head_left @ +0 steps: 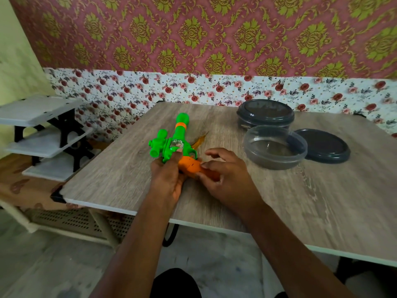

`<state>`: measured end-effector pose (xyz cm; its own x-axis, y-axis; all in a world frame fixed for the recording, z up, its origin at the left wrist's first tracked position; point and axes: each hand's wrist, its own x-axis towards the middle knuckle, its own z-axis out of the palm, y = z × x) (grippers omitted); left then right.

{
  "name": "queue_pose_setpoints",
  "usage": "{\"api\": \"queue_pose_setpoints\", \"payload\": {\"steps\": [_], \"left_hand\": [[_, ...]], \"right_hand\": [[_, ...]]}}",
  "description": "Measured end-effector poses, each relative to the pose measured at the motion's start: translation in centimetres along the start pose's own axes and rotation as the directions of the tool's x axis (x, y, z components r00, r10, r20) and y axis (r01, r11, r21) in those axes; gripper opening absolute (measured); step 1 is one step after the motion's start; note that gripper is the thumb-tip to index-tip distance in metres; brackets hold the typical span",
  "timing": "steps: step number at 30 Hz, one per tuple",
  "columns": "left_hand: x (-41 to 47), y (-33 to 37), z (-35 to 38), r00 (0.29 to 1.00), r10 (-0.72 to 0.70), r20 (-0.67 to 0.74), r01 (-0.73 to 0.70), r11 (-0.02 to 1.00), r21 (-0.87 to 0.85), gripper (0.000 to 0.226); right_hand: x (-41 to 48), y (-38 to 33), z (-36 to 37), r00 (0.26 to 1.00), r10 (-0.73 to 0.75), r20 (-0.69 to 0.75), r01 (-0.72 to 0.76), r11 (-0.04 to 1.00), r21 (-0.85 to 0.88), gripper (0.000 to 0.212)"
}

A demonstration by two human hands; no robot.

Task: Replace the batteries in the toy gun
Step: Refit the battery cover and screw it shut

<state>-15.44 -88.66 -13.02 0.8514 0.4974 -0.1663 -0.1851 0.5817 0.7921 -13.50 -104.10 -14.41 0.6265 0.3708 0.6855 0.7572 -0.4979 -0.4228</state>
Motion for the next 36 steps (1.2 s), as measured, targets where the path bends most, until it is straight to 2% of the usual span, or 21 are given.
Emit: {"api": "queue_pose_setpoints", "payload": {"steps": [5, 13, 16, 18, 21, 24, 28, 36], "left_hand": [[0.0, 0.1, 0.1, 1.000, -0.004, 0.008, 0.004, 1.000, -0.009, 0.037], [-0.3, 0.1, 0.4, 1.000, -0.005, -0.006, 0.005, 0.999, 0.033, 0.028], [-0.3, 0.2, 0.4, 1.000, 0.004, -0.005, -0.004, 1.000, 0.020, 0.031], [-0.4, 0.2, 0.2, 1.000, -0.003, 0.000, 0.003, 1.000, 0.011, 0.032], [-0.3, 0.1, 0.1, 1.000, -0.012, -0.015, 0.012, 1.000, 0.019, 0.032], [-0.2, -0.1, 0.1, 1.000, 0.002, -0.029, -0.002, 1.000, 0.026, 0.039], [-0.2, -0.2, 0.2, 0.999, 0.026, -0.043, -0.024, 0.999, 0.032, 0.041], [-0.5, -0.2, 0.4, 0.998, 0.050, -0.027, -0.048, 0.998, 0.042, 0.038]], "right_hand": [[0.5, -0.4, -0.6, 0.995, 0.083, 0.047, -0.088, 0.991, 0.099, 0.025], [0.8, -0.8, -0.5, 0.991, 0.119, 0.054, -0.123, 0.989, 0.084, 0.021], [1.0, -0.9, -1.0, 0.983, 0.163, 0.082, -0.170, 0.982, 0.080, 0.035], [1.0, -0.6, -2.0, 0.980, 0.192, 0.046, -0.196, 0.976, 0.091, 0.045], [0.8, 0.3, -4.0, 0.966, 0.251, -0.061, -0.244, 0.964, 0.103, 0.030], [-0.7, 1.5, -6.4, 0.925, 0.379, -0.010, -0.379, 0.925, 0.015, 0.014], [-3.4, 3.1, -7.7, 0.859, 0.510, 0.037, -0.510, 0.860, 0.003, 0.012], [-4.2, 2.8, -7.8, 0.836, 0.525, 0.158, -0.544, 0.831, 0.118, 0.012]]}}
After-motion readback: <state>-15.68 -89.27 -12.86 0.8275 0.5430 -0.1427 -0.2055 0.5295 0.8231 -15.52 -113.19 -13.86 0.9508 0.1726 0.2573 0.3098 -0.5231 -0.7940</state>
